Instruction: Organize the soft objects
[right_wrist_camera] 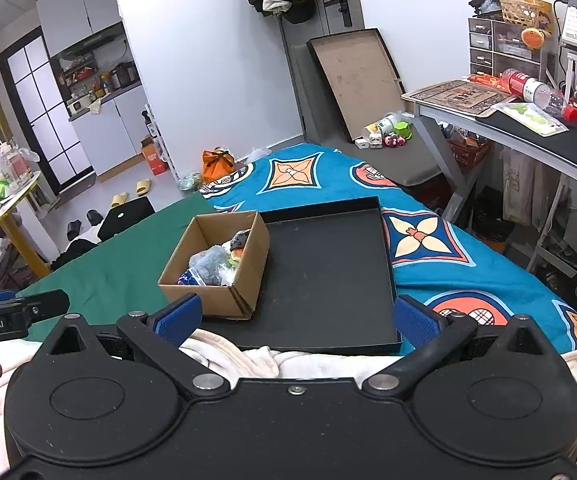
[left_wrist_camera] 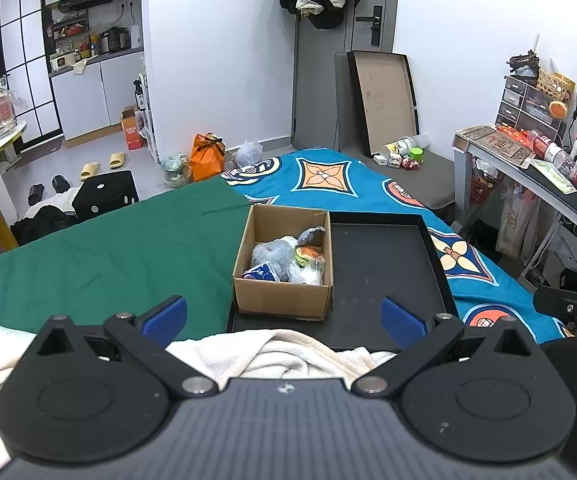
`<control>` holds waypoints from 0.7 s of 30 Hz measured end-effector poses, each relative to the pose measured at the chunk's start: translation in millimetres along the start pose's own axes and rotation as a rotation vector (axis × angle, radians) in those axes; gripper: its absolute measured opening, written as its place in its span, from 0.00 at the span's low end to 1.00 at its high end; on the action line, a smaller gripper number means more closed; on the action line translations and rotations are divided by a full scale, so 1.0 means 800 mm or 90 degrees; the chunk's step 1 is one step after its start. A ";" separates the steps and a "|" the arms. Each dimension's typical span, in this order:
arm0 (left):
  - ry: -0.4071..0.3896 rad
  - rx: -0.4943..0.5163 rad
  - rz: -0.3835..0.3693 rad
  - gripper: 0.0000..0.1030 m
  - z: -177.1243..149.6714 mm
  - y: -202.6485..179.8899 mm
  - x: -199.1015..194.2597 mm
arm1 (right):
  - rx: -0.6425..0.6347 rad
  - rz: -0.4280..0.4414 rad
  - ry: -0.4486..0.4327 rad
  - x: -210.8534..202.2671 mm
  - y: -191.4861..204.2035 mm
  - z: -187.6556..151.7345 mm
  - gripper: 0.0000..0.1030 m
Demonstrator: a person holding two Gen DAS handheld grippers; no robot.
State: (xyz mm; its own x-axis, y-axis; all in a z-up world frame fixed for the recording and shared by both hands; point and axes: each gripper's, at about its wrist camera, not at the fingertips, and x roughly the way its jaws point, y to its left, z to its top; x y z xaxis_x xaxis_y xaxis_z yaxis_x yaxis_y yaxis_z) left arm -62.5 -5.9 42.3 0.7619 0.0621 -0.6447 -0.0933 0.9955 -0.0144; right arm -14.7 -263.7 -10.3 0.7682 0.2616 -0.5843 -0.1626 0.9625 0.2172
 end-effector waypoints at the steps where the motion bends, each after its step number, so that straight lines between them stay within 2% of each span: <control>1: 0.000 0.001 0.000 0.99 -0.001 0.000 0.000 | 0.000 0.000 0.000 0.000 0.000 0.000 1.00; 21: 0.004 0.005 0.000 0.99 -0.007 -0.001 0.002 | -0.008 -0.015 0.006 0.000 0.000 -0.005 1.00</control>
State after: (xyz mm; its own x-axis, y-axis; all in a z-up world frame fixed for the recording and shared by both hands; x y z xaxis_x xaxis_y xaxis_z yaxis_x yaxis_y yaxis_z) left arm -65.0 -7.1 36.8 0.7581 0.0613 -0.6492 -0.0879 0.9961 -0.0087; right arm -17.0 -263.5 -13.3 0.7658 0.2400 -0.5967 -0.1531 0.9691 0.1933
